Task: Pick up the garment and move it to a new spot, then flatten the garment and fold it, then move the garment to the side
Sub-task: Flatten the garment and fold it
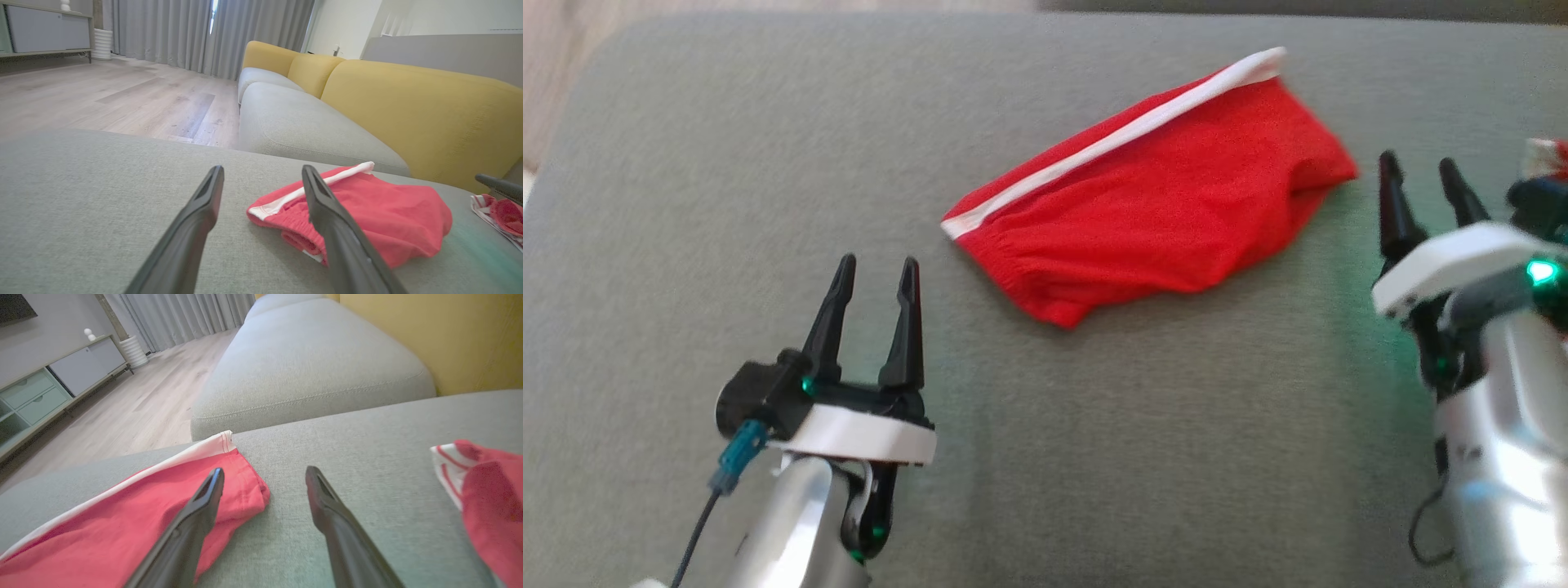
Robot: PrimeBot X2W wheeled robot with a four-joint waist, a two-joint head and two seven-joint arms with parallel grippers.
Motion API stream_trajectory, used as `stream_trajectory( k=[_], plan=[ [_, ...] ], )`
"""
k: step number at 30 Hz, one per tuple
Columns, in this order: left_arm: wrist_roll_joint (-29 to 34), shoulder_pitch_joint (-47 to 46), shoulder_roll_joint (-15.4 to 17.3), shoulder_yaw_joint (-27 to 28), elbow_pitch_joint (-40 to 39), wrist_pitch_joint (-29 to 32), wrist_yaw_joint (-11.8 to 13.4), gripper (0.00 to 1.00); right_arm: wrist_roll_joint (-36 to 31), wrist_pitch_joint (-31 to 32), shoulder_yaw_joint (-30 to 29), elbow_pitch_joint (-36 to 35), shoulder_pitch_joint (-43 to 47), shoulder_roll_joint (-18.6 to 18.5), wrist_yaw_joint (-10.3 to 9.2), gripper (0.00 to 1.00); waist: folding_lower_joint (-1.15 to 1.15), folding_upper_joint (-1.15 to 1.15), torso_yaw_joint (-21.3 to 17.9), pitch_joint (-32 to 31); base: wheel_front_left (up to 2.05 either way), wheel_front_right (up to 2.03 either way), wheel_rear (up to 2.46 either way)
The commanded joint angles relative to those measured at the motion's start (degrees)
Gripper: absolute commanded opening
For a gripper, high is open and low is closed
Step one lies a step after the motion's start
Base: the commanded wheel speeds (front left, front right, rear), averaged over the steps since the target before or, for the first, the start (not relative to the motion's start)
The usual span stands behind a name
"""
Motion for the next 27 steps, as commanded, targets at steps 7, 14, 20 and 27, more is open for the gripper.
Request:
stream_trajectory(
  k=[7, 14, 20, 27],
  plan=[
    [-0.78, -4.09, 0.08, -0.56, -1.45, -0.37, -0.37, 1.00, 0.64, 3.84, -2.27, 11.93, -10.91, -1.97, -0.05, 1.00, -0.02, 0.00, 6.30, 4.41, 0.00, 0.00, 0.00],
    [-2.24, -4.88, 0.06, -2.22, -2.08, -0.37, 0.65, 1.00, -3.34, 3.79, -4.34, 22.61, -15.40, -3.68, -0.05, 1.00, -0.02, 0.00, 8.18, 5.26, 0.00, 0.00, 0.00],
    [-2.25, -4.83, 0.06, -2.08, -2.03, -0.37, 1.09, 1.00, -4.02, 3.57, -0.90, 27.38, -17.15, -2.89, -0.05, 0.30, -0.02, 0.00, 7.93, 5.16, 0.00, 0.00, 0.00],
    [-2.23, -4.75, 0.05, -1.80, -1.55, -0.37, 1.16, 1.00, -2.55, -0.35, 1.98, 28.77, -17.90, -3.48, -0.05, 0.00, -0.02, 0.00, 6.45, 3.92, 0.00, 0.00, 0.00]
  ],
)
